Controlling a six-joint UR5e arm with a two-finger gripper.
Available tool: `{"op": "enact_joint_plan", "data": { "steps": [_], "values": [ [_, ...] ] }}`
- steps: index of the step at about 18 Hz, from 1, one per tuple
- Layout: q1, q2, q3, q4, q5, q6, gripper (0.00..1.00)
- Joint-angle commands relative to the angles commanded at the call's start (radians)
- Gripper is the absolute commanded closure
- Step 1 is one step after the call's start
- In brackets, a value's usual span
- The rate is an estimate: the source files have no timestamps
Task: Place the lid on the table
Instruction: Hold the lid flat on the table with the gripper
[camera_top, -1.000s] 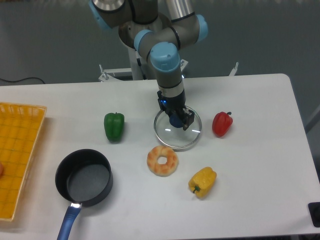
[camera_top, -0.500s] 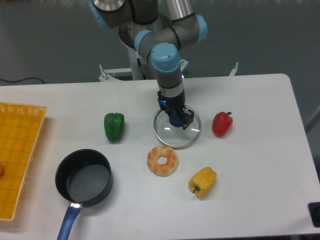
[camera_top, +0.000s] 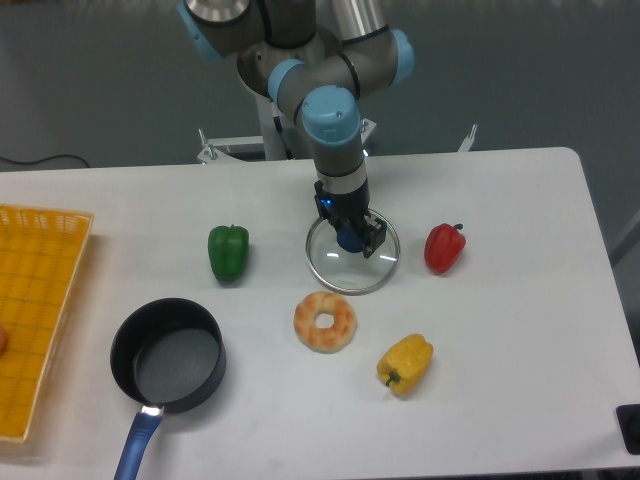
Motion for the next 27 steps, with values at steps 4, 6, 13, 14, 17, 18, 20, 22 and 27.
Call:
{"op": "enact_joint_plan", "data": {
  "steps": [4,6,13,14,17,18,20,22,27],
  "values": [
    [0.009,0.0,-0.009,0.037,-0.026,0.015,0.4],
    [0.009,0.0,-0.011,0.038,-0.026,0.017,0.4],
    [0.012,0.0,-0.011,0.04,-0.026,0.031,0.4],
    [0.012,0.0,-0.012,0.04,-0.026,0.032,0.4],
    [0.014,-0.002,-0.018,0.043,-0.026,0.035,0.4],
    [0.014,-0.002,-0.02,0.048,-0.026,0.035,0.4],
    [0.014,-0.002,-0.021,0.049,-0.026,0.035,0.4],
    [0.014,-0.003,-0.021,0.051,-0.026,0.035,0.4],
    [0.015,-0.008,-0.021,0.051,-0.026,0.035,0.36]
  ]
}}
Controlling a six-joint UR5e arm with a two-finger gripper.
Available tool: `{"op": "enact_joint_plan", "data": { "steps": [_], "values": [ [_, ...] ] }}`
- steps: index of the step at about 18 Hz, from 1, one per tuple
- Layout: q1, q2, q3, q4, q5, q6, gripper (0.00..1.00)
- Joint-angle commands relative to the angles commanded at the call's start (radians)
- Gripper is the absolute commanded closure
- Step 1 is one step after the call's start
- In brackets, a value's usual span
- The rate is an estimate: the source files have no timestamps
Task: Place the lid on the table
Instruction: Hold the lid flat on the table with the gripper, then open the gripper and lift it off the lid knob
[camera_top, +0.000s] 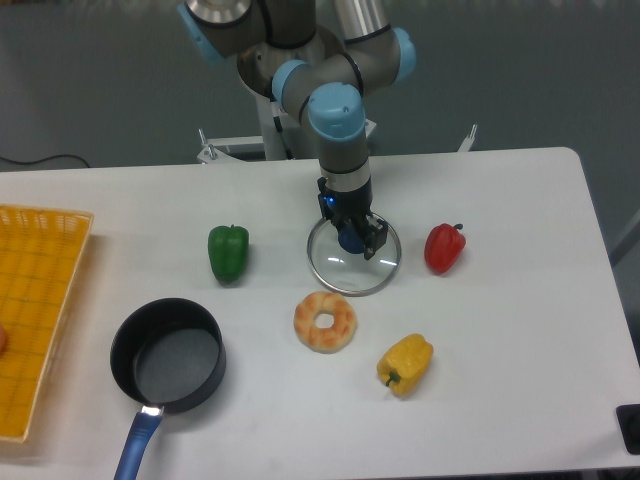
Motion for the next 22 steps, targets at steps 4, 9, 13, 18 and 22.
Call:
{"op": "enact_joint_plan", "data": {
  "steps": [4,9,13,18,22],
  "values": [
    [0.0,-0.002,-0.002,0.0,0.0,0.0,0.34],
    [0.002,-0.002,-0.002,0.0,0.0,0.0,0.32],
    [0.002,-0.002,-0.002,0.0,0.0,0.0,0.29],
    [0.002,0.0,-0.002,-0.002,0.0,0.0,0.22],
    [0.002,0.003,0.002,-0.005,0.0,0.0,0.0]
  ]
}}
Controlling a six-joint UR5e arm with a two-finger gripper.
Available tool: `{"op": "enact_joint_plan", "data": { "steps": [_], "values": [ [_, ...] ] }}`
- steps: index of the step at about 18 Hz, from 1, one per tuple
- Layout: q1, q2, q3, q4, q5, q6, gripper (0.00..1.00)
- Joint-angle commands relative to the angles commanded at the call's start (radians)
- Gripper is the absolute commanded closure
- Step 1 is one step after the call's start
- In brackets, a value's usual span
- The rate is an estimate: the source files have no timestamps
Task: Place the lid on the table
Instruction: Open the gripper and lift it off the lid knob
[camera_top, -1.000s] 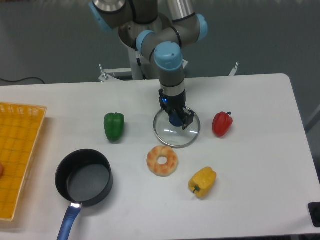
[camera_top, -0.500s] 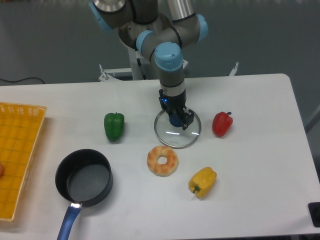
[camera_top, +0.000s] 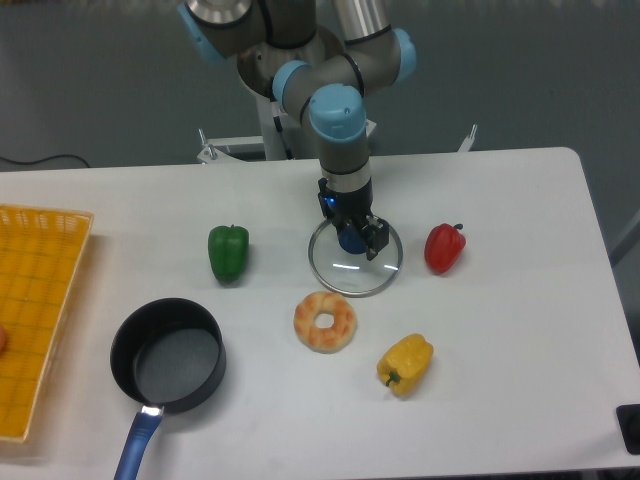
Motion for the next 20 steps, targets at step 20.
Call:
{"op": "enact_joint_plan", "data": {
  "steps": [20],
  "values": [
    [-0.012,0.126,0.392,-0.668,0.006,-0.04,0.0]
  ]
}}
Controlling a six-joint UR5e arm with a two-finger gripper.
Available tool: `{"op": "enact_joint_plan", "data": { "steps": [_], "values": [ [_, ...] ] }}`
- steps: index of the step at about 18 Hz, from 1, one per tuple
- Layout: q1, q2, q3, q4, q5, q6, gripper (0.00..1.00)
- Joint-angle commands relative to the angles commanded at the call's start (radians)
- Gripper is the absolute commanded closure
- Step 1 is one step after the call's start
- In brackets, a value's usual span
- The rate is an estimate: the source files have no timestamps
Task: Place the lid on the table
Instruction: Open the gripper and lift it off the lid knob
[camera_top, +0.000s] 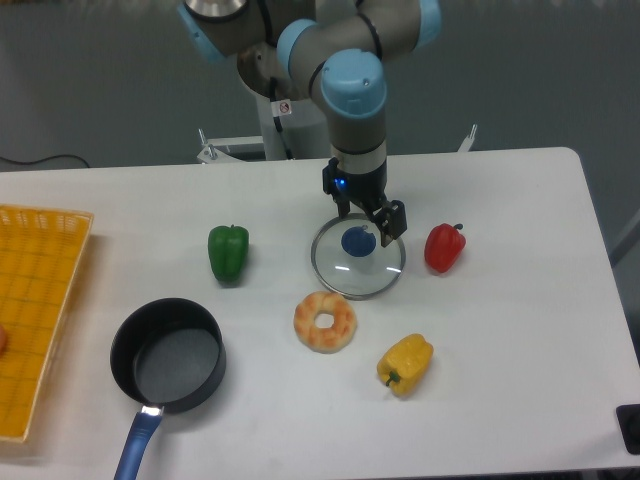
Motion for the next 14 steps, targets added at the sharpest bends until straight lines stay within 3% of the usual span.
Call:
{"op": "enact_joint_plan", "data": {
  "steps": [9,14],
  "values": [
    [0.009,-0.009,0.206,-0.253,0.003,0.008,0.0],
    [0.008,-0.014,0.224,-0.266,0.005,0.006,0.0]
  ]
}}
